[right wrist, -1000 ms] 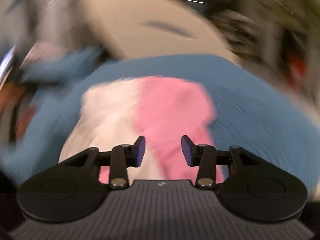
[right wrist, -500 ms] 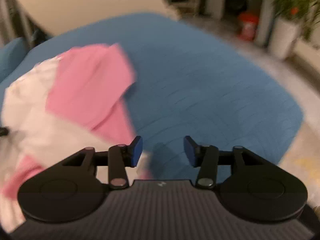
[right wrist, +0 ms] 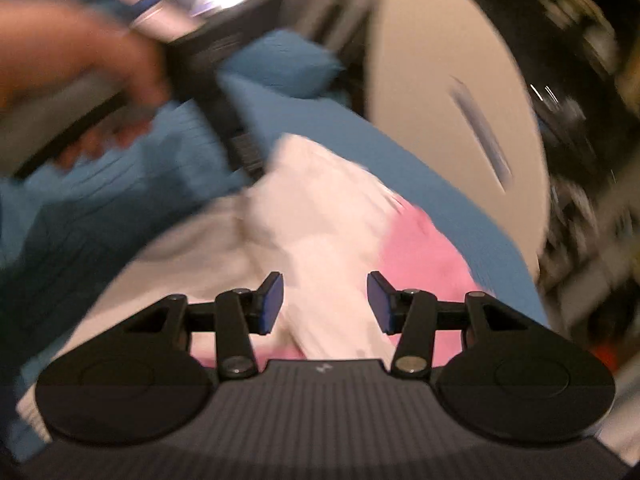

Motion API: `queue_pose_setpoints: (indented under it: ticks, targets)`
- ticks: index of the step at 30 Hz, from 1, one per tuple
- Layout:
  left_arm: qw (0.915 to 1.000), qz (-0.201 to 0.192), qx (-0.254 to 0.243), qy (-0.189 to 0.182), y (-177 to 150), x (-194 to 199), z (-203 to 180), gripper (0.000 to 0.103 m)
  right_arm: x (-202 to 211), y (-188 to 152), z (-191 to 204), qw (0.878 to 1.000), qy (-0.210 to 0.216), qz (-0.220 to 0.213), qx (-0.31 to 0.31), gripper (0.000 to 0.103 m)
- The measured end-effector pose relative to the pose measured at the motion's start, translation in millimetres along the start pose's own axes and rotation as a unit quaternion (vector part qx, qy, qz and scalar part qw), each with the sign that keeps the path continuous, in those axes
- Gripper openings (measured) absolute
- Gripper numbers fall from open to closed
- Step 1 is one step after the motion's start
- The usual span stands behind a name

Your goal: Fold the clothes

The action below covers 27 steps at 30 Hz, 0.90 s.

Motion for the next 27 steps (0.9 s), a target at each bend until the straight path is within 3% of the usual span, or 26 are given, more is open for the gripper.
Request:
queue_pose_setpoints:
  ticks: [3, 6, 10, 12, 13, 14, 17, 20, 22, 24, 27]
  targets:
    - [0.9973, 0.0, 0.074, 0.0, 4.6, -2.7, 24.8, 0.103, -18.6, 13.3, 20.0, 0.998, 0.005, -0.003, 0.057, 0.049]
    - [0.9945, -0.003, 0.105, 0.006, 7.5, -3.9, 36.8, 0.103, -41.2, 18.0, 34.1, 0.994, -0.001, 0.016, 0.108, 0.049]
    - [0.9921, -0.004, 0.125, 0.003, 11.0, -6.3, 43.5, 0.103, -48.5, 21.0, 40.8, 0.992, -0.01, 0.027, 0.125, 0.048]
    - [0.9912, -0.001, 0.133, 0.0, 11.8, -8.5, 45.6, 0.103, -62.7, 37.4, 35.2, 0.994, 0.003, 0.027, 0.104, 0.038]
    - [0.9905, 0.001, 0.137, -0.002, 12.0, -9.2, 46.7, 0.103, -67.1, 43.1, 31.0, 0.996, 0.005, 0.027, 0.087, 0.019]
    - [0.9896, 0.002, 0.144, -0.003, 11.9, -8.5, 49.2, 0.103, -69.6, 47.1, 26.4, 0.997, 0.004, 0.027, 0.068, 0.014]
    - [0.9855, -0.006, 0.169, 0.0, 9.9, -4.9, 58.9, 0.103, -65.8, 62.4, 14.3, 1.0, 0.001, -0.002, 0.01, 0.013]
    - [0.9792, -0.013, 0.202, 0.005, 8.8, -3.8, 71.2, 0.103, -45.0, 79.5, 34.9, 0.995, 0.062, -0.078, 0.025, 0.012]
    - [0.9772, -0.008, 0.212, 0.003, 7.9, -5.5, 74.6, 0.103, -49.1, 74.0, 55.4, 0.994, 0.088, -0.048, 0.053, 0.014]
    - [0.9772, 0.006, 0.212, -0.01, 5.9, -10.4, 74.0, 0.103, -64.2, 61.3, 66.0, 0.993, 0.098, 0.027, 0.058, 0.018]
    - [0.979, 0.004, 0.203, -0.022, 6.6, -9.7, 70.6, 0.103, -44.1, 55.0, 60.4, 0.994, 0.094, 0.023, 0.048, 0.032]
Point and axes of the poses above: each gripper's, at about its wrist camera, not at the fingertips, and x roughly against the way its jaws point, z to its left, y to its top, the point moved 3 cm from there along -x, roughly the way its jaws point, and after that the axes turned 4 degrees about -x, right-handed, at the moved point
